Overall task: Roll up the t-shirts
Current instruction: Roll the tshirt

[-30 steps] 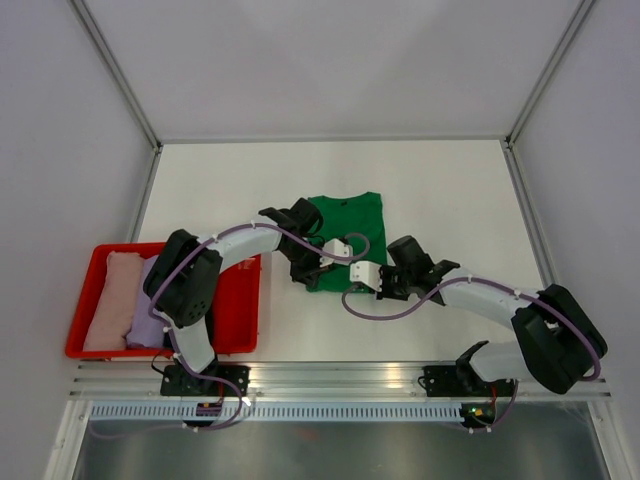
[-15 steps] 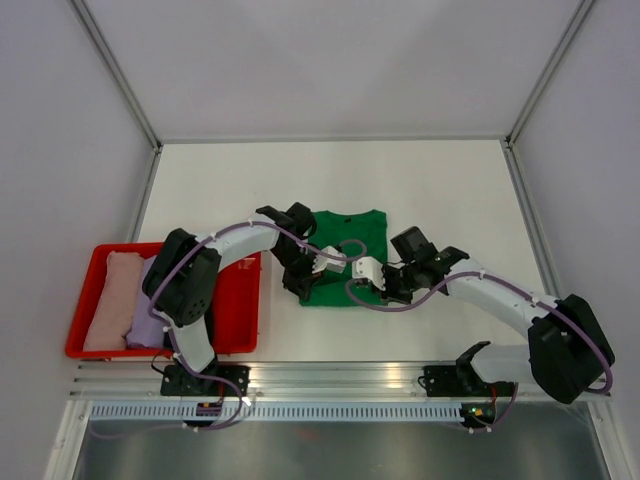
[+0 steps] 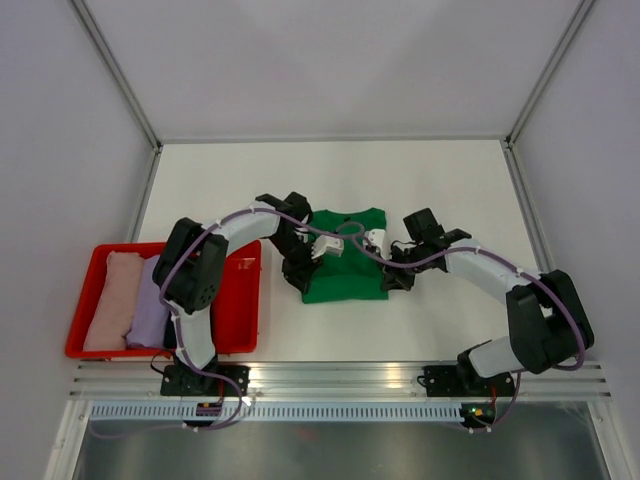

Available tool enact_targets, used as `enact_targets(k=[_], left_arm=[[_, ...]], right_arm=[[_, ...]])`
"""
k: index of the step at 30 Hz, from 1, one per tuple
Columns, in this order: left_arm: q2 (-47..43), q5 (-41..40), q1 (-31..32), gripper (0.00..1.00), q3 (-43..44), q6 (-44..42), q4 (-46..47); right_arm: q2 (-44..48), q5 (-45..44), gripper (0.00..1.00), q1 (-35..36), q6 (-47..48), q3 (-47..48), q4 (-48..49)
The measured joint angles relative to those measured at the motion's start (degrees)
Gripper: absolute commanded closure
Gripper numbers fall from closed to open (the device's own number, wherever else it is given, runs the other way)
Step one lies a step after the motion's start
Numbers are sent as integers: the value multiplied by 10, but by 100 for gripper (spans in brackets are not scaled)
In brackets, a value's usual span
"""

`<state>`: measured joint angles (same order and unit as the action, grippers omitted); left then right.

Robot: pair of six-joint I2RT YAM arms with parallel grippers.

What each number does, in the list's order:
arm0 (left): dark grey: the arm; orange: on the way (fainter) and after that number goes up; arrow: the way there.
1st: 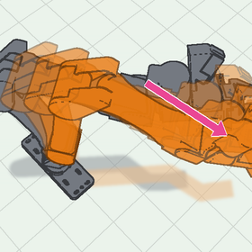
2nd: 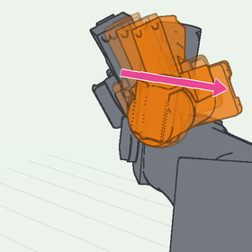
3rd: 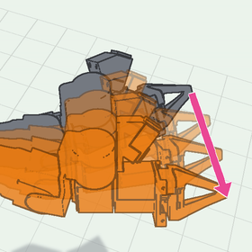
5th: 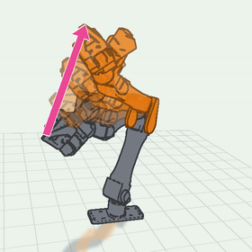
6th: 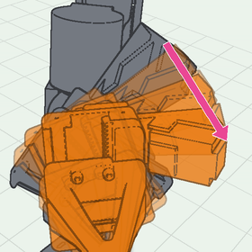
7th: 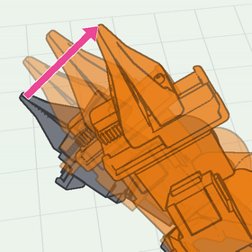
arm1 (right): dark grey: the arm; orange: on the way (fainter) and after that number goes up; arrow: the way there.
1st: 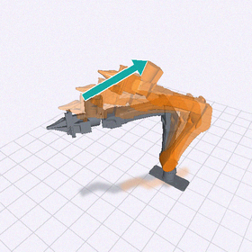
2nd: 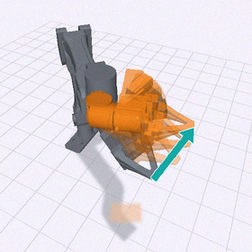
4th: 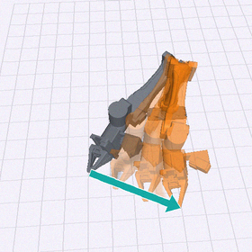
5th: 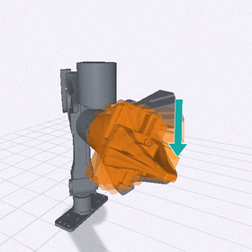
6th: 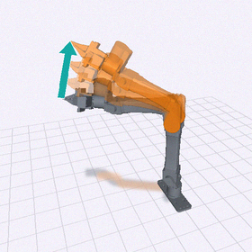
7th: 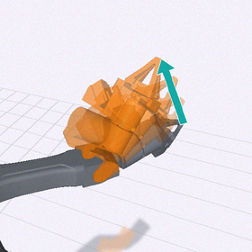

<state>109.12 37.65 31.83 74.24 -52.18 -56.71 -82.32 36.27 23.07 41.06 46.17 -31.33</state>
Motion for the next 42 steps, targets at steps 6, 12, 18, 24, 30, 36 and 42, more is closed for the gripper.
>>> enact_targets(k=[6,12,18,24,30,36,42], left_arm=[[6,0,-23,50,31,22,-11],[3,12,-25,39,60,50,-19],[-11,15,-22,37,48,98,5],[-9,-25,7,77,3,140,53],[-9,-23,16,98,3,132,59],[-36,18,14,98,-3,67,-18],[-33,32,5,98,14,53,-65]], right_arm=[[-31,13,98,-24,-40,16,5],[-44,49,100,-49,-75,42,5],[-57,60,100,-63,-92,46,5],[-58,60,100,-64,-96,46,1],[-57,69,100,-64,-104,48,-37],[-21,120,100,-63,-116,57,-81],[-59,154,100,-64,-221,67,-76]])
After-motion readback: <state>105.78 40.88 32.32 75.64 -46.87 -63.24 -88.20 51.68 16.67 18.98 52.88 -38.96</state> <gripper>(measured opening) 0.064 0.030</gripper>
